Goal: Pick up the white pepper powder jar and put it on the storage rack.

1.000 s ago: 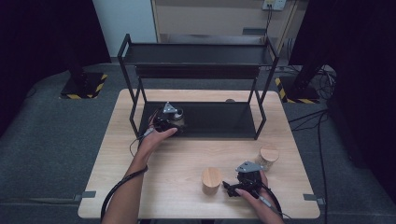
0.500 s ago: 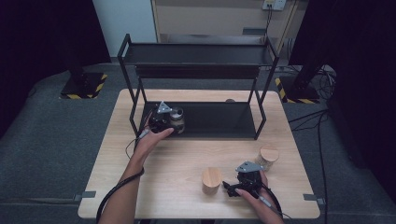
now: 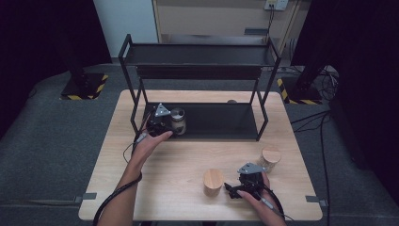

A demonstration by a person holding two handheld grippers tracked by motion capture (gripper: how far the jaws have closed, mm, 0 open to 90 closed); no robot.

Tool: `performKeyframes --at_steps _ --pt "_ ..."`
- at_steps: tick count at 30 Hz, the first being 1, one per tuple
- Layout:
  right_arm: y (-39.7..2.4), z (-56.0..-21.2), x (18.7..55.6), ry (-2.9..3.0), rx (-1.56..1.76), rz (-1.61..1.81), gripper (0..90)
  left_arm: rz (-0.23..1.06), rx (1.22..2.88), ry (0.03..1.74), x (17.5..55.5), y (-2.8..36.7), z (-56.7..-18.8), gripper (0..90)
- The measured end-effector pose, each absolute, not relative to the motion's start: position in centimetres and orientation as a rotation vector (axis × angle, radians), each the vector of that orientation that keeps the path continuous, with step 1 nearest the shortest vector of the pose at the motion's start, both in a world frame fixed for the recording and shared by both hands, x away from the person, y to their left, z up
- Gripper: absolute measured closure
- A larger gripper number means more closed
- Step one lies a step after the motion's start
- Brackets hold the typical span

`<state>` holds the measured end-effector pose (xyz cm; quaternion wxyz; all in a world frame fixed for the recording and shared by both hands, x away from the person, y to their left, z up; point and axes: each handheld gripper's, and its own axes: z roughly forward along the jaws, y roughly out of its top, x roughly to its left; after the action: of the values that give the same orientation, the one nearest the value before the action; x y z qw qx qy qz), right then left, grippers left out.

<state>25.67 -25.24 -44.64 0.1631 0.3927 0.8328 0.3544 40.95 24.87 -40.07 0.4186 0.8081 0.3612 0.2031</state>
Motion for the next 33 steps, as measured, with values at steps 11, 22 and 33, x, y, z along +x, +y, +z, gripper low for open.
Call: performKeyframes --at_steps 11,22,33 --pt "-25.2 -44.6 25.7 2.375 1.12 1.011 0.5 0.517 2.012 0.911 39.3 25.4 -39.6 4.6" --pt "-25.2 -44.6 25.7 2.375 1.121 1.011 0.5 0.513 1.991 0.907 37.3 25.8 -39.6 4.4" --pt "-25.2 -44.6 25.7 2.376 1.12 1.01 0.5 0.51 2.024 0.864 35.5 25.9 -39.2 4.4"
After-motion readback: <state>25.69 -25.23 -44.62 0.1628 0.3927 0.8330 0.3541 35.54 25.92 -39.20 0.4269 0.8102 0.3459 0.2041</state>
